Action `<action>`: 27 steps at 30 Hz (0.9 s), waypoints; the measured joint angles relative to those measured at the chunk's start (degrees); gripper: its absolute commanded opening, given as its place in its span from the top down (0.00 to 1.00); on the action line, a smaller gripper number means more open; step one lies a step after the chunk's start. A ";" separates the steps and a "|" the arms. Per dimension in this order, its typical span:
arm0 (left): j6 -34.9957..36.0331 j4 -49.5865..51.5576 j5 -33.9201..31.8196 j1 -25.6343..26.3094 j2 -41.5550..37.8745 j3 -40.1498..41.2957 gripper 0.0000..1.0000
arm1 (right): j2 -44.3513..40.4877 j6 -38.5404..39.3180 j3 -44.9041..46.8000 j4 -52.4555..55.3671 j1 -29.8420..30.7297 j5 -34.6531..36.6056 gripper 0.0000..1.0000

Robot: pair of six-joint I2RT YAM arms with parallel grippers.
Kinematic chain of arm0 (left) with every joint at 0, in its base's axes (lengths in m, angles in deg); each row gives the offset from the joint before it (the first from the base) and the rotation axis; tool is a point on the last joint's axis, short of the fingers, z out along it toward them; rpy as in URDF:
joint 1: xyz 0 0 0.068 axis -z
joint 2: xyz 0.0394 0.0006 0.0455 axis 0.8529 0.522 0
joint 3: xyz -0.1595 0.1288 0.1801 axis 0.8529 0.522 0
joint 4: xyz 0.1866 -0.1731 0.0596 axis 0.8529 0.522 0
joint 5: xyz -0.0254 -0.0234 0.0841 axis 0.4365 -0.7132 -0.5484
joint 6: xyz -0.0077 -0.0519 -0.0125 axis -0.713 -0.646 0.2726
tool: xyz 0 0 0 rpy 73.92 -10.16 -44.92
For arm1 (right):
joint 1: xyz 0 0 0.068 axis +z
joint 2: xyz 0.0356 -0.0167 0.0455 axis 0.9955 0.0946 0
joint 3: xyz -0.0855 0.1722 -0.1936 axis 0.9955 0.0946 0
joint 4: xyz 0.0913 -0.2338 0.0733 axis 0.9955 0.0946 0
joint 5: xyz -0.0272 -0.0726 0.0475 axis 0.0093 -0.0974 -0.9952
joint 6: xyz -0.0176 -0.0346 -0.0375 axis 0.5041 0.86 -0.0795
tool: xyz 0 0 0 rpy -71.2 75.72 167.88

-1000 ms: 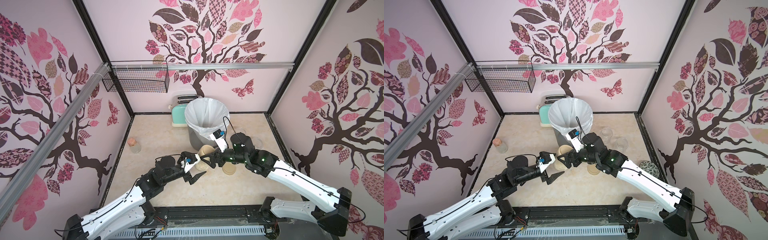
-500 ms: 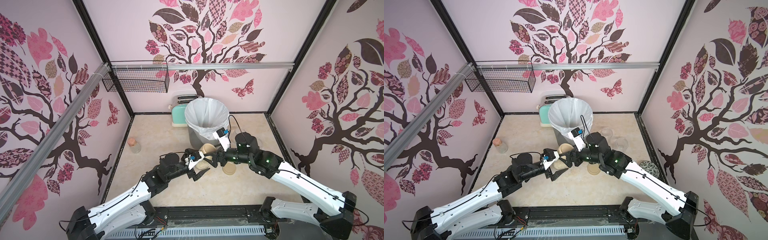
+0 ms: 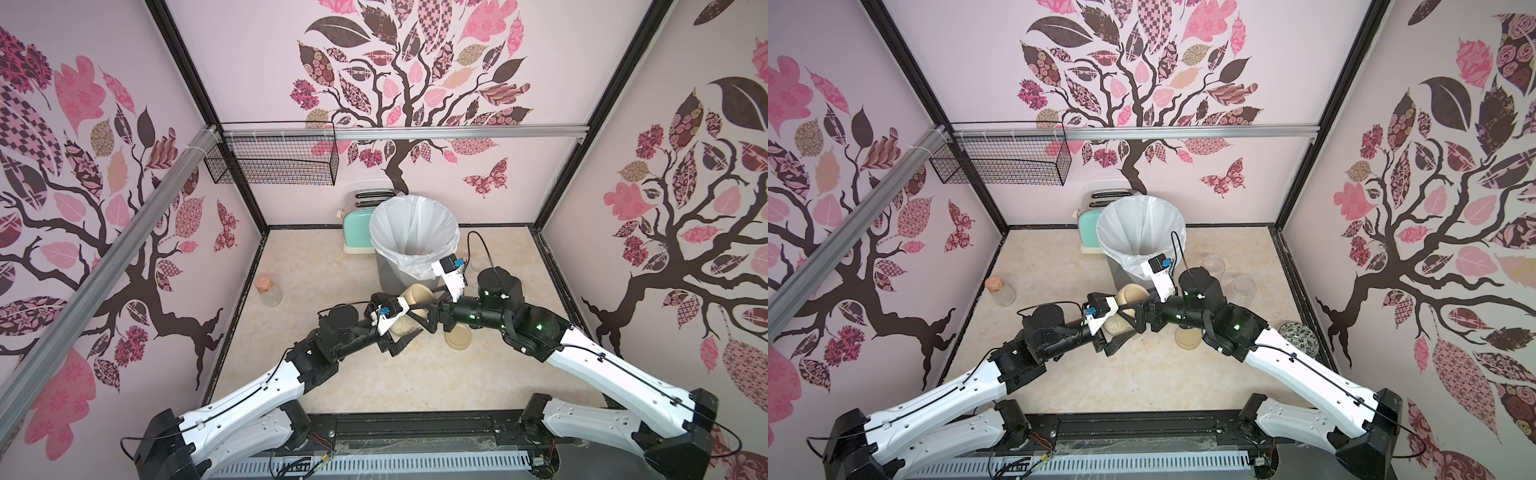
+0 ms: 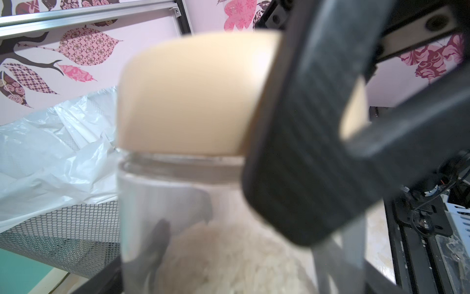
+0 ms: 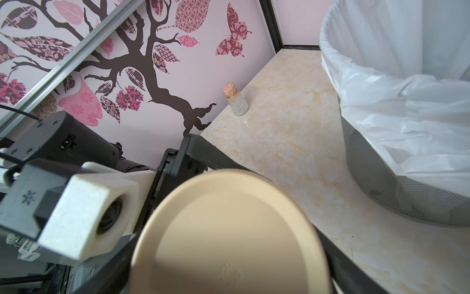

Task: Empty moldy rice from jars
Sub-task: Pick up the jar from the center of the board.

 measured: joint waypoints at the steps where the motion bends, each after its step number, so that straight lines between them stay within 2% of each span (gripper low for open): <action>1: -0.04 0.00 0.04 0.00 0.00 0.00 0.07 | -0.02 -0.22 0.24 -0.20 -0.07 -0.04 0.33; 11: -0.33 0.00 0.09 0.15 0.02 0.00 0.15 | -0.04 -0.68 0.72 -0.52 -0.66 -0.90 0.33; 17: 0.04 0.02 0.17 0.15 0.07 0.00 0.07 | 0.02 -0.83 0.72 -0.46 -1.03 -1.88 0.33; 27: 0.15 0.09 0.72 0.15 0.42 -0.61 0.05 | 0.09 -0.79 0.72 0.07 -1.09 -2.21 0.34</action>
